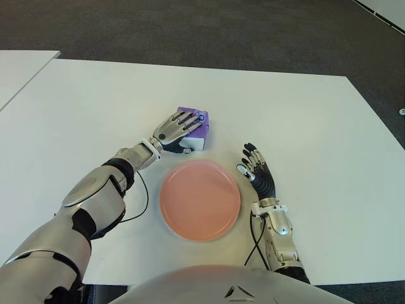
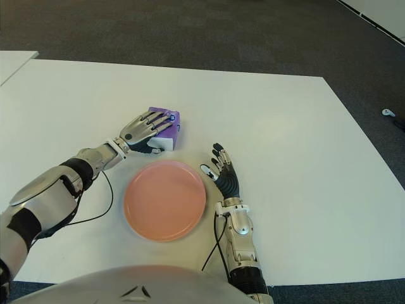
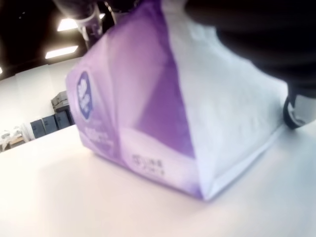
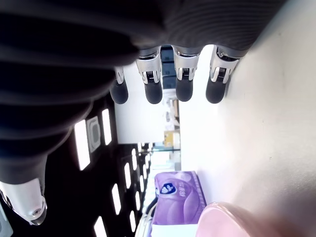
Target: Put the tissue paper into the plate.
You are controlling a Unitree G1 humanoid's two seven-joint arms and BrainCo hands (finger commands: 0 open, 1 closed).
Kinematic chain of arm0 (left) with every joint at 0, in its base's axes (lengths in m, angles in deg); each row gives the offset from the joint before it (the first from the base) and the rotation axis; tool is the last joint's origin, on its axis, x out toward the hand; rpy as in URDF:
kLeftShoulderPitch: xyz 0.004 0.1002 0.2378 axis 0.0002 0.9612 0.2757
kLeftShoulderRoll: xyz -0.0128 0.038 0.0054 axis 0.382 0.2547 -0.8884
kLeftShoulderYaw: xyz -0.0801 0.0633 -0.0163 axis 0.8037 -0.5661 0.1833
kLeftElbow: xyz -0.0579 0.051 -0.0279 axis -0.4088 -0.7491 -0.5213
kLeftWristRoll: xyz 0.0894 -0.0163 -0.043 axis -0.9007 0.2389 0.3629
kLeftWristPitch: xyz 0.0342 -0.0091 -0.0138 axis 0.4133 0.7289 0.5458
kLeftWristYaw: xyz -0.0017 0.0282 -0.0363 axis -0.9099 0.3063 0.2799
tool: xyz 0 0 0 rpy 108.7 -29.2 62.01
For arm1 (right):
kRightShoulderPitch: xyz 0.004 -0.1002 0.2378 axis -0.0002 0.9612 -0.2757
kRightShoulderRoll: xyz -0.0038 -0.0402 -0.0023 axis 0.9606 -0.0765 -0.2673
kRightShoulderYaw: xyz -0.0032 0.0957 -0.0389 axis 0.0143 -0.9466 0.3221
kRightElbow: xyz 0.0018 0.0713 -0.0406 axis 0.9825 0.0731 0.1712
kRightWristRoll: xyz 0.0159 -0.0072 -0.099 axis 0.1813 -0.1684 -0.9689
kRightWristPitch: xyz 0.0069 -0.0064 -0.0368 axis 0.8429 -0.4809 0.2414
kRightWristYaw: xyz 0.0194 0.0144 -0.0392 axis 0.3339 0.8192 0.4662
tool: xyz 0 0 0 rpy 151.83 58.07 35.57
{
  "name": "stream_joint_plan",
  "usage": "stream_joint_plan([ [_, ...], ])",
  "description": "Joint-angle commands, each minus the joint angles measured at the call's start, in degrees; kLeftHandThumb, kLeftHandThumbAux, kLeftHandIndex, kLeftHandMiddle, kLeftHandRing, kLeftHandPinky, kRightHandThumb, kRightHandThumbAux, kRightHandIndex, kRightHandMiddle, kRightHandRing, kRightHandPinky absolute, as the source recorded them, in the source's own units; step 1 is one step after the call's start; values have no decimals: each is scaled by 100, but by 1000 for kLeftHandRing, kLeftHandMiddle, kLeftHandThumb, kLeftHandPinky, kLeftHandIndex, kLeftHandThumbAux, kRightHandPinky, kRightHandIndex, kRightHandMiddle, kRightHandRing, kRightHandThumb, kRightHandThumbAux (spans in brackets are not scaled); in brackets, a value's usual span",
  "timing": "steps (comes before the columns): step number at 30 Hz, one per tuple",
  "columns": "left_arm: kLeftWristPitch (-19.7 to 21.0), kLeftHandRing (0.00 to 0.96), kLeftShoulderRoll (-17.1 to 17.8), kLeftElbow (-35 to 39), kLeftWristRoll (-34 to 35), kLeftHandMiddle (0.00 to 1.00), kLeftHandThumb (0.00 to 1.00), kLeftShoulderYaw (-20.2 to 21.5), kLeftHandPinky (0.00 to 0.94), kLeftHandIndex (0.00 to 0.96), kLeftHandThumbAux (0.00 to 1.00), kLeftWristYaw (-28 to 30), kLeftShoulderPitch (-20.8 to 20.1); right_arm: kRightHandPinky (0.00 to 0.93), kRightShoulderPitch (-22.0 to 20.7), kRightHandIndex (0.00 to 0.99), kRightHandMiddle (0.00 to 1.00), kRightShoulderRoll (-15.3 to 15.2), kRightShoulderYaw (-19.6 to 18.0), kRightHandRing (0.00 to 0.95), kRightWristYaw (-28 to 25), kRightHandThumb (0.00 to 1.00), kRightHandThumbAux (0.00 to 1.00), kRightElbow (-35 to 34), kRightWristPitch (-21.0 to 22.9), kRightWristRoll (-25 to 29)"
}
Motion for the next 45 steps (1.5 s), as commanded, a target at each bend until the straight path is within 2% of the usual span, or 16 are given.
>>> stream_joint_plan([
  [1, -123, 0, 23, -105, -22, 0, 80, -73, 0, 0, 340, 536, 326, 0, 645, 0, 0, -13, 36, 0, -33, 0, 603, 413, 602, 18],
  [14, -187, 0, 110, -62, 236, 0, 88, 57, 0, 0, 351, 934, 468, 0, 693, 0, 0, -62, 46, 0, -93, 0, 604, 333, 669, 9],
  [42, -212, 0, 153, -141, 431, 0, 97, 192, 0, 0, 361, 1100, 576, 0, 622, 0, 0, -145, 57, 0, -165, 0, 595, 419, 636, 34],
  [43, -200, 63, 151, -150, 435, 64, 106, 194, 80, 32, 379, 1108, 573, 0, 621, 0, 0, -145, 57, 0, -166, 0, 596, 420, 634, 34],
  [44, -176, 86, 143, -163, 440, 87, 109, 200, 110, 44, 385, 1106, 570, 0, 615, 0, 0, -144, 54, 0, -169, 0, 596, 436, 614, 35],
  [45, -162, 225, 139, -172, 443, 222, 148, 205, 253, 126, 417, 1106, 565, 0, 606, 0, 0, -142, 53, 0, -169, 0, 598, 448, 603, 34],
])
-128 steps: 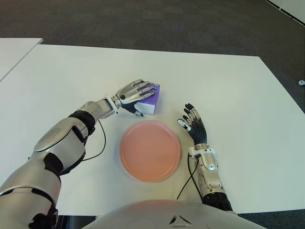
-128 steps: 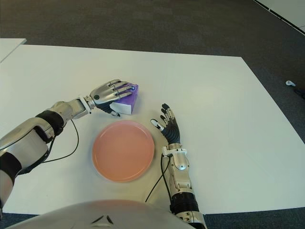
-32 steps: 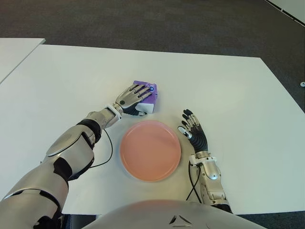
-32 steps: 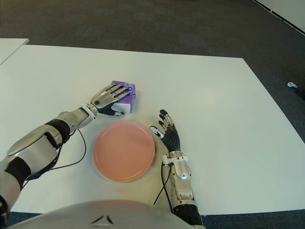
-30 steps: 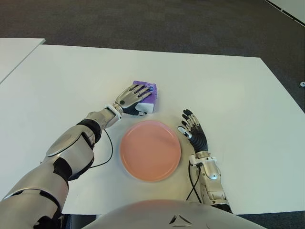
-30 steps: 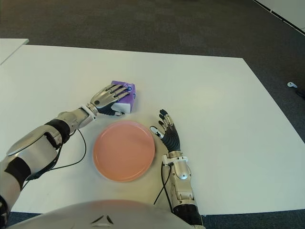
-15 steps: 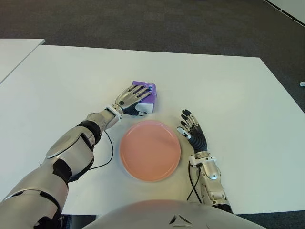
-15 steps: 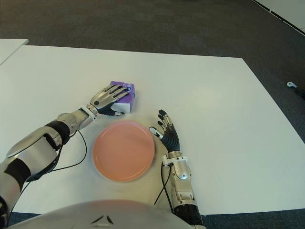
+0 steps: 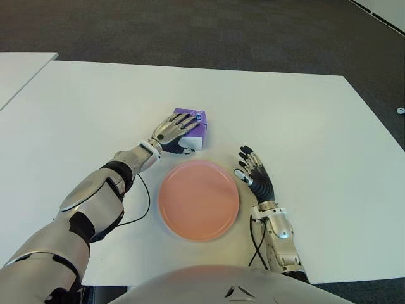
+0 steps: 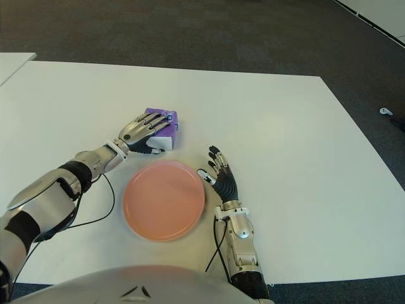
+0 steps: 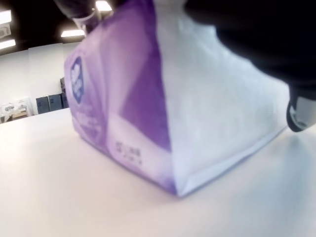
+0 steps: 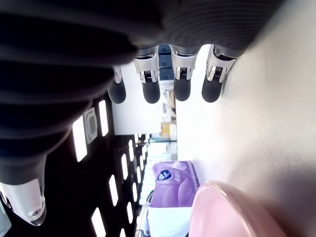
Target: Put the tissue paper into the plate.
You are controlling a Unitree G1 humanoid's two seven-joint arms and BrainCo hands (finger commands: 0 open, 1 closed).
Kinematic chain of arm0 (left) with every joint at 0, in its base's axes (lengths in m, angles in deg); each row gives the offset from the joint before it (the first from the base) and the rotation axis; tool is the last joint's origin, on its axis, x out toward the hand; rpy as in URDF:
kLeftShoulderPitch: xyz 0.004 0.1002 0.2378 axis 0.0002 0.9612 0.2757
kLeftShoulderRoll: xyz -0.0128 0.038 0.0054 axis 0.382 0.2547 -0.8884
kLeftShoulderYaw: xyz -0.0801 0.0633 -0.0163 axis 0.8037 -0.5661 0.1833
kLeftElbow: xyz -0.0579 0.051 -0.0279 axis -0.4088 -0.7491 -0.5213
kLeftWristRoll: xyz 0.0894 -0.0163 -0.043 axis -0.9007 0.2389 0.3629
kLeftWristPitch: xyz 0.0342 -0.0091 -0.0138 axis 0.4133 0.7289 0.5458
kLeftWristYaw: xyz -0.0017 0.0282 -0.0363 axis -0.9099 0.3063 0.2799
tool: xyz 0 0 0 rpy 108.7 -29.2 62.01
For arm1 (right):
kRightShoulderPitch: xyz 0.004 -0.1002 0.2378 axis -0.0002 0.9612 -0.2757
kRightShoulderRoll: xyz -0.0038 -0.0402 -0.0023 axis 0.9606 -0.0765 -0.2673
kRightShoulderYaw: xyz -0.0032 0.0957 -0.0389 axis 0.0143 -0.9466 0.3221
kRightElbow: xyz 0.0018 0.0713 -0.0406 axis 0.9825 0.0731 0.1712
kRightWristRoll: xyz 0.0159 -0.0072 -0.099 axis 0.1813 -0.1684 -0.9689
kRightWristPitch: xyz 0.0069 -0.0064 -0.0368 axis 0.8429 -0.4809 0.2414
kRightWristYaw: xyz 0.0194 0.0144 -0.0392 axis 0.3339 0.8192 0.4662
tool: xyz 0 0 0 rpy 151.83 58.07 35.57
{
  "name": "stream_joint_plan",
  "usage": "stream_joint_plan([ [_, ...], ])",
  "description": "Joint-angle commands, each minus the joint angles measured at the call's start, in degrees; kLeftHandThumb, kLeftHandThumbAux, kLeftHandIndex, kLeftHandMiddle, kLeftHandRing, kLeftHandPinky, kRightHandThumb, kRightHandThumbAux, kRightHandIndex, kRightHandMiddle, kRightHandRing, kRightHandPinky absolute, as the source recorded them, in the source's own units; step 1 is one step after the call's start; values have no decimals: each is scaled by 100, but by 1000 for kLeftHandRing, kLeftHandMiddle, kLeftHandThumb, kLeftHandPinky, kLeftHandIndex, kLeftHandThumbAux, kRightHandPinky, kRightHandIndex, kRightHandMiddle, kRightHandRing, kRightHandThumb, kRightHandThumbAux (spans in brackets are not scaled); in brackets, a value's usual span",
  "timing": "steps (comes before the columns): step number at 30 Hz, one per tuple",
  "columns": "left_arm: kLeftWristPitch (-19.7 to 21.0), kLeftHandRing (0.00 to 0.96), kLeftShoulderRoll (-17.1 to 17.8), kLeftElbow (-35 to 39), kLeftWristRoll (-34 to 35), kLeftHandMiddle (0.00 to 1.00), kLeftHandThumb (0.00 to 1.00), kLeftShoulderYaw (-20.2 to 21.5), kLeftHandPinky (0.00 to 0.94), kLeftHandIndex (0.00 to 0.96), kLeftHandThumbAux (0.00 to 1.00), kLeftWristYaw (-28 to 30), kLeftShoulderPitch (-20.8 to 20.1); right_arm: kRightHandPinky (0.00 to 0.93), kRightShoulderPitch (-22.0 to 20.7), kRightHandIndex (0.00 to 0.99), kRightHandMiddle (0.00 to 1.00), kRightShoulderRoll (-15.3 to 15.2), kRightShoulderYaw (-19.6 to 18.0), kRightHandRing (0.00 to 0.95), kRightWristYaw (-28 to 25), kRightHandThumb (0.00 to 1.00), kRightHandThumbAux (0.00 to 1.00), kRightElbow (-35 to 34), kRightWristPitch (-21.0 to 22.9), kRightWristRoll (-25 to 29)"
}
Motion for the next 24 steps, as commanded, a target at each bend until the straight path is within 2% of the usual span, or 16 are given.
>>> stream_joint_plan([
  [1, 105, 314, 72, -326, -94, 310, 175, -81, 346, 179, 438, 522, 390, 0, 457, 0, 0, -39, -39, 0, -10, 0, 599, 603, 494, 19],
  [2, 141, 369, 35, -352, -82, 365, 228, -59, 408, 214, 468, 382, 412, 0, 445, 0, 0, -40, -43, 0, -8, 0, 601, 644, 420, 9],
  [3, 166, 470, 8, -371, -74, 465, 402, -42, 520, 292, 551, 284, 428, 0, 436, 0, 0, -41, -46, 0, -6, 0, 607, 671, 371, 2],
  [5, 226, 601, -65, -425, -86, 591, 591, -35, 656, 376, 637, 17, 495, 0, 426, 0, 0, -46, -52, 0, -2, 0, 617, 718, 291, -14],
  [8, 192, 715, -132, -474, -58, 701, 687, 17, 761, 419, 677, -342, 599, 0, 423, 0, 0, -53, -61, 0, 10, 0, 634, 765, 232, -29],
  [14, -108, 809, -158, -504, 81, 804, 736, 155, 829, 439, 696, -595, 642, 0, 401, 0, 0, -55, -59, 0, 37, 0, 666, 824, 143, -63],
  [24, -229, 847, -178, -492, -16, 849, 747, 76, 828, 442, 699, -820, 599, 0, 415, 0, 0, -45, -46, 0, 108, 2, 678, 784, 158, -96],
])
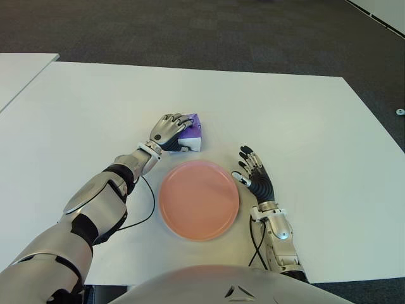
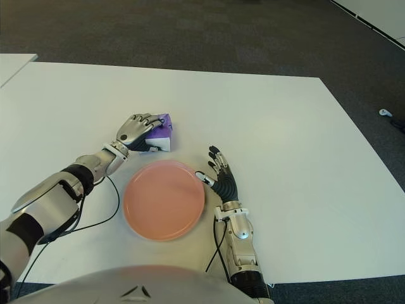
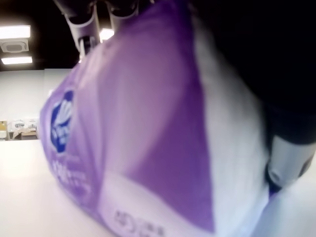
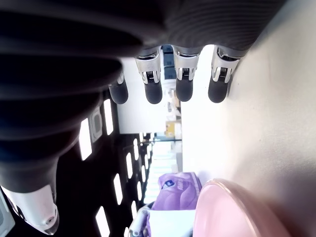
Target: Put the tissue paper into the plate.
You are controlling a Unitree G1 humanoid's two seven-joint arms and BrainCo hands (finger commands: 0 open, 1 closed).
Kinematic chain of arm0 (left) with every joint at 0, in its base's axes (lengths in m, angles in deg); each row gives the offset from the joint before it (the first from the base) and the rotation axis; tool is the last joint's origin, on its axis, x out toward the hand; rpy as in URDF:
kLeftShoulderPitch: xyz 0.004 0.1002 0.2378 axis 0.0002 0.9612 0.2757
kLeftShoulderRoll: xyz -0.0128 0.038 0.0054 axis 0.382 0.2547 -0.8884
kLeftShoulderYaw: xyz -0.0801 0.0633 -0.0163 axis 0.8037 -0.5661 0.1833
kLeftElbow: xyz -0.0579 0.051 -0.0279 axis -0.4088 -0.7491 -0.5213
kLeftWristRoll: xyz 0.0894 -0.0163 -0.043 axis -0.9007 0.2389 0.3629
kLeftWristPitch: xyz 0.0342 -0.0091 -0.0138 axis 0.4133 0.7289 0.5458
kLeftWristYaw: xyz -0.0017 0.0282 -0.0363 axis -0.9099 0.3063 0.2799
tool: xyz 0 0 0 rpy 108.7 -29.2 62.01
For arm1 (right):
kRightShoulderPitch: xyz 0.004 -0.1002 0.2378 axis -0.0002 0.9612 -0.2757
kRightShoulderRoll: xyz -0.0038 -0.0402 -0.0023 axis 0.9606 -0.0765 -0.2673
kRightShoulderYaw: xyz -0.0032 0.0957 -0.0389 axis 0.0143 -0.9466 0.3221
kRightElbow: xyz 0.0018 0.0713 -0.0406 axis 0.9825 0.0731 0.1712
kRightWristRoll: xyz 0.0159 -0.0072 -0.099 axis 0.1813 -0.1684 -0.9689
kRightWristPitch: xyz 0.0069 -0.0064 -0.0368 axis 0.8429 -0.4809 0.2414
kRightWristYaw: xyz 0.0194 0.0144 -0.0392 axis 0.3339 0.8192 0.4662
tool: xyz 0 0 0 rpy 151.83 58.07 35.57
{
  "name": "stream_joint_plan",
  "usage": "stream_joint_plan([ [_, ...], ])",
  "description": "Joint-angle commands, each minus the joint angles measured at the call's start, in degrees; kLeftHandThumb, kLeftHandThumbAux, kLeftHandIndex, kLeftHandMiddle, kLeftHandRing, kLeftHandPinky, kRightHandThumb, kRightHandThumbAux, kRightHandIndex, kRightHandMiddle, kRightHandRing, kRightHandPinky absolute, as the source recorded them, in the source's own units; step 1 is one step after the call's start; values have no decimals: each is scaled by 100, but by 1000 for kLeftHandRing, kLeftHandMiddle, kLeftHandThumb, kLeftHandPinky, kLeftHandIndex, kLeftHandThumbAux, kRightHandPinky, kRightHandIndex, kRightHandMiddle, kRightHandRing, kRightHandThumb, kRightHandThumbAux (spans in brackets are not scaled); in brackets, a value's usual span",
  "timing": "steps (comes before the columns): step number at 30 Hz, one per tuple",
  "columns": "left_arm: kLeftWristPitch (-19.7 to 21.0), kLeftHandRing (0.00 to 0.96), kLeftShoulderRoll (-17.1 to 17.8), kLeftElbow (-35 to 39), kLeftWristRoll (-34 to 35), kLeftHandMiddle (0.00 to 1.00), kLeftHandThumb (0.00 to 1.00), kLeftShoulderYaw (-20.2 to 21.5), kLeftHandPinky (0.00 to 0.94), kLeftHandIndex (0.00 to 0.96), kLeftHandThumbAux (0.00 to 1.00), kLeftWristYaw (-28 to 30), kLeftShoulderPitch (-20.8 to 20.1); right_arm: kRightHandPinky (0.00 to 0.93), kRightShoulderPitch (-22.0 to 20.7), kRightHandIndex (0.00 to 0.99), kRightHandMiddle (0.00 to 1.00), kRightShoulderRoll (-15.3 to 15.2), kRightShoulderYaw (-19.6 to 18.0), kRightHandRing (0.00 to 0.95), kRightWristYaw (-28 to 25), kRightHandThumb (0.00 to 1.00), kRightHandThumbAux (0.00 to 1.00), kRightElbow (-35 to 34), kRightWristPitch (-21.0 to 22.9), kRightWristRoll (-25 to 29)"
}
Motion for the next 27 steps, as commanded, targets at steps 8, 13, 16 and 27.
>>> stream_joint_plan([
  [8, 16, 852, -21, -277, -293, 852, 748, -315, 818, 442, 698, 96, 424, 0, 453, 0, 0, -49, -53, 0, 71, 0, 686, 582, 521, -30],
  [13, 88, 846, -19, -278, -361, 846, 748, -414, 806, 442, 698, -52, 420, 0, 428, 0, 0, -47, -35, 0, 47, 0, 698, 605, 489, -31],
  [16, 107, 844, -14, -283, -361, 844, 748, -428, 805, 442, 698, -113, 416, 0, 416, 0, 0, -41, -30, 0, 54, 0, 702, 614, 483, -37],
  [27, -509, 840, 316, -64, -29, 841, 749, -84, 806, 442, 698, -231, -83, 0, 382, 0, 0, -33, -30, 0, 49, 0, 675, 642, 541, -18],
])
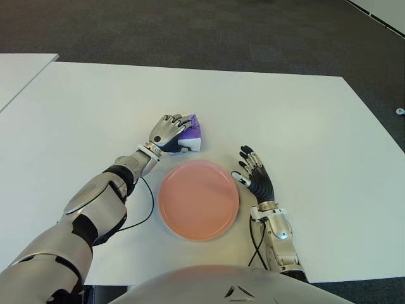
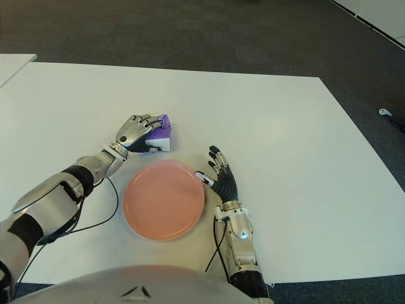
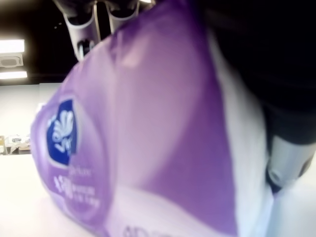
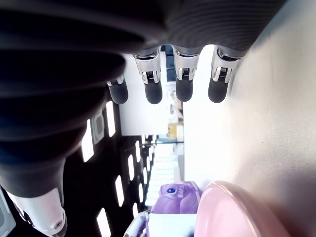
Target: Put the tissue paper into the plate.
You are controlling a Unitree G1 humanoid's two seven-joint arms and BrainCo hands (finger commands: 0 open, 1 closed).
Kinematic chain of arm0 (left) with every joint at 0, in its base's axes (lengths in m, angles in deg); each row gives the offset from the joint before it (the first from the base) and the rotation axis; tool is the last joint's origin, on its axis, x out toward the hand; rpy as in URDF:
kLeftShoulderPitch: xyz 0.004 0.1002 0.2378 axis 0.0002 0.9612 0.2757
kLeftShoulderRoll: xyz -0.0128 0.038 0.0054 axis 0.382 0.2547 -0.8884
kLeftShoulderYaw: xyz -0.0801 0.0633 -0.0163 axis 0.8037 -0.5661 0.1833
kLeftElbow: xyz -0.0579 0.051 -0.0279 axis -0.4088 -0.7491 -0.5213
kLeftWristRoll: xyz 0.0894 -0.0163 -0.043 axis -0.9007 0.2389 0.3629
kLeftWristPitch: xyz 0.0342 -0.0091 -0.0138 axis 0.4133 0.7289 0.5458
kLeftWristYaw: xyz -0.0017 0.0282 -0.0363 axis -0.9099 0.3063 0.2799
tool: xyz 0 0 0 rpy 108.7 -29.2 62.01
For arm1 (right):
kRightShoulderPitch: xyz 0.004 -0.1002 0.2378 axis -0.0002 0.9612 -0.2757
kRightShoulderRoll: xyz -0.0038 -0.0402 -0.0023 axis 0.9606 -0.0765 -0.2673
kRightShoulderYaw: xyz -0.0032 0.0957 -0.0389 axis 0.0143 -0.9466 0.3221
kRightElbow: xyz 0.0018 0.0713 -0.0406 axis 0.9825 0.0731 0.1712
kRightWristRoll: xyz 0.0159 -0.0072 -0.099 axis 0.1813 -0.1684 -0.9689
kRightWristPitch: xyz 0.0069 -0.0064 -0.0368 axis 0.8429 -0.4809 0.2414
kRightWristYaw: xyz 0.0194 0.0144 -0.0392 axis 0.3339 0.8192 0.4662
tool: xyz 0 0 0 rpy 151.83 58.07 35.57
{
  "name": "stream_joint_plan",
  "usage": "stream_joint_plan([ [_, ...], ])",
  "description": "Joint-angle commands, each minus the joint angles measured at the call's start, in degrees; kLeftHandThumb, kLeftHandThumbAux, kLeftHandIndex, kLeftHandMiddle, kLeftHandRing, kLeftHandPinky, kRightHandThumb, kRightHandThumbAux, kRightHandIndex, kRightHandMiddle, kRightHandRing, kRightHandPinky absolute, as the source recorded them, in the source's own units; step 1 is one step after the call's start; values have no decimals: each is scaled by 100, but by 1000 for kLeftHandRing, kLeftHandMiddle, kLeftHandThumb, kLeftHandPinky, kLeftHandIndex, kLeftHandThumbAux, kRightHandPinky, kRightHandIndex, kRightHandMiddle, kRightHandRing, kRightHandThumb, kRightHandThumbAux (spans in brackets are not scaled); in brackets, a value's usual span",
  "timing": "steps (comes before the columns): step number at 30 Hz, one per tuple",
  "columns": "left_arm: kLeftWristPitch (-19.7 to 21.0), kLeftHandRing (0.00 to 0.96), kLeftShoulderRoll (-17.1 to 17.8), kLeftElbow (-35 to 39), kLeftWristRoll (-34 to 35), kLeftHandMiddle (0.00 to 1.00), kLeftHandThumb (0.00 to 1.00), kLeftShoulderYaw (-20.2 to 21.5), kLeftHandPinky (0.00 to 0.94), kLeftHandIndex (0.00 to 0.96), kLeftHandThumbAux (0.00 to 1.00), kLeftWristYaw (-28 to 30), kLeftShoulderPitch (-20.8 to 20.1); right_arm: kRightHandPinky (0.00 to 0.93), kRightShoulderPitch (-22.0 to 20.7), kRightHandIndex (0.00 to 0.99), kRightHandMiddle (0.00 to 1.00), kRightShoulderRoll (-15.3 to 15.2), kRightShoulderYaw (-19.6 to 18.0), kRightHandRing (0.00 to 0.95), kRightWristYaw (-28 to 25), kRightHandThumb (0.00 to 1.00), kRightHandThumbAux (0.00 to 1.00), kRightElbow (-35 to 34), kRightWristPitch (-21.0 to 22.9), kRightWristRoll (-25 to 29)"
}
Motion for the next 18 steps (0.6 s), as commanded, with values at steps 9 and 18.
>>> stream_joint_plan([
  [9, -1627, 851, 785, 960, 967, 855, 749, 1216, 822, 442, 699, 769, -380, 0, 366, 0, 0, -66, -29, 0, -81, 0, 634, 619, 643, 46],
  [18, -2023, 857, 1409, 3937, 1587, 862, 751, 2012, 834, 442, 698, 1819, 760, 0, 292, 0, 0, -57, -48, 0, -115, 0, 610, 728, 600, 49],
])
